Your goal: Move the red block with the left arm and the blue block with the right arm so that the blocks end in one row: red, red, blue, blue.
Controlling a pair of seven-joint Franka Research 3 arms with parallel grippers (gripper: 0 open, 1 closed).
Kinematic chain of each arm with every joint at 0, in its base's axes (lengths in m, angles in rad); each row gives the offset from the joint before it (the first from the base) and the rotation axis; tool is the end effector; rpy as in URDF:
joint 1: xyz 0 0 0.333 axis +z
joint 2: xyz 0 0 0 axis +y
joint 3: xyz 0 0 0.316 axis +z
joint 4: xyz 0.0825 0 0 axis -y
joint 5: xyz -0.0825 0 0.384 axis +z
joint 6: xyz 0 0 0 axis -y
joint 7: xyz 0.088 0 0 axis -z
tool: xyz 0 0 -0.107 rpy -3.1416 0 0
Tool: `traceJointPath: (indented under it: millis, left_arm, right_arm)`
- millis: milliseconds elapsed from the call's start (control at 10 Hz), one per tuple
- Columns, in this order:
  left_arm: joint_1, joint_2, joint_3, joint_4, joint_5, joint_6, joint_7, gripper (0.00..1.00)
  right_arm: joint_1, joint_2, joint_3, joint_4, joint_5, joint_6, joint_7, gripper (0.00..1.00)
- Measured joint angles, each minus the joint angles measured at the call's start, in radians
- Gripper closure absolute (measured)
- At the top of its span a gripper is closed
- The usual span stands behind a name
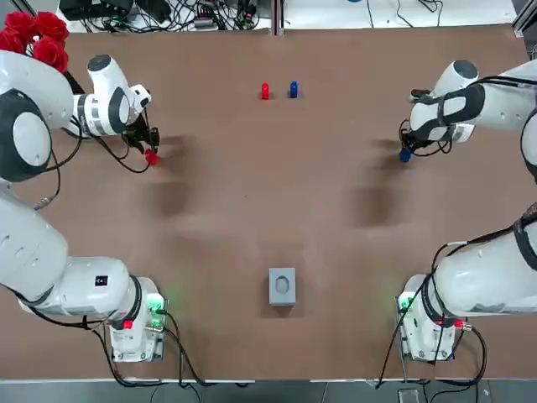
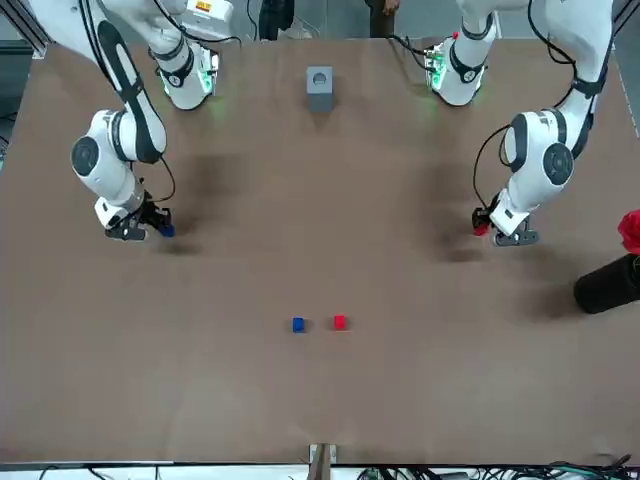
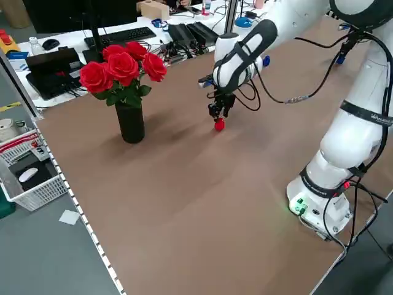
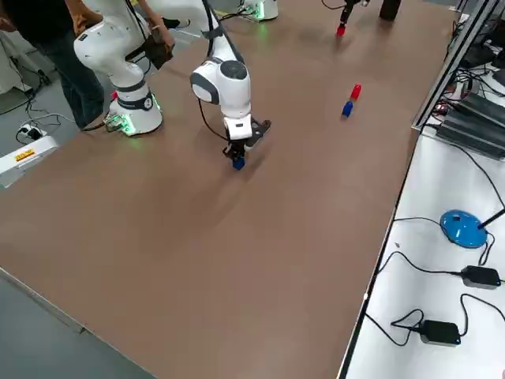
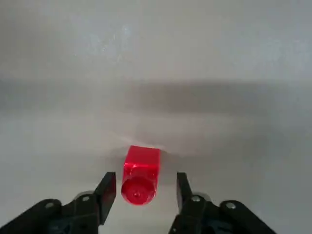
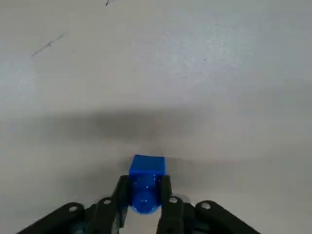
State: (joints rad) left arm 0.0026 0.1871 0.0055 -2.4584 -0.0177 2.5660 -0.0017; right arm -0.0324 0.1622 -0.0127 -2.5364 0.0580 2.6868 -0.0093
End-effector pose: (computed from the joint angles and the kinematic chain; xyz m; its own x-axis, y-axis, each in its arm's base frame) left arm 0.4744 0.0042 0.2161 0.9965 0.0246 -0.0795 0.0253 -0.9997 0.0073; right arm 0.4577 -0.0227 0.2119 0.9961 -0.0876 -0.0121 -0.0879 -0.9959 -0.0229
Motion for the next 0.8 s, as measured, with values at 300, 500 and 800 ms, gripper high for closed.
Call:
traceJointPath:
  millis: [300, 500, 800]
  left_arm:
    - [0.000, 0.001, 0.000, -0.011, 0.000, 0.000, 0.000, 0.58]
    - [0.000, 0.001, 0.000, -0.010, 0.000, 0.002, 0.000, 0.69]
    - [0.003, 0.001, 0.000, 0.000, 0.001, 0.008, 0.002, 0.70]
  right_arm:
    - [0.000, 0.001, -0.001, 0.000, 0.000, 0.004, 0.000, 0.70]
    - [0.000, 0.007, -0.002, -0.001, 0.000, 0.036, 0.001, 0.70]
    - [0.000, 0.021, -0.002, 0.006, 0.000, 0.083, 0.001, 0.70]
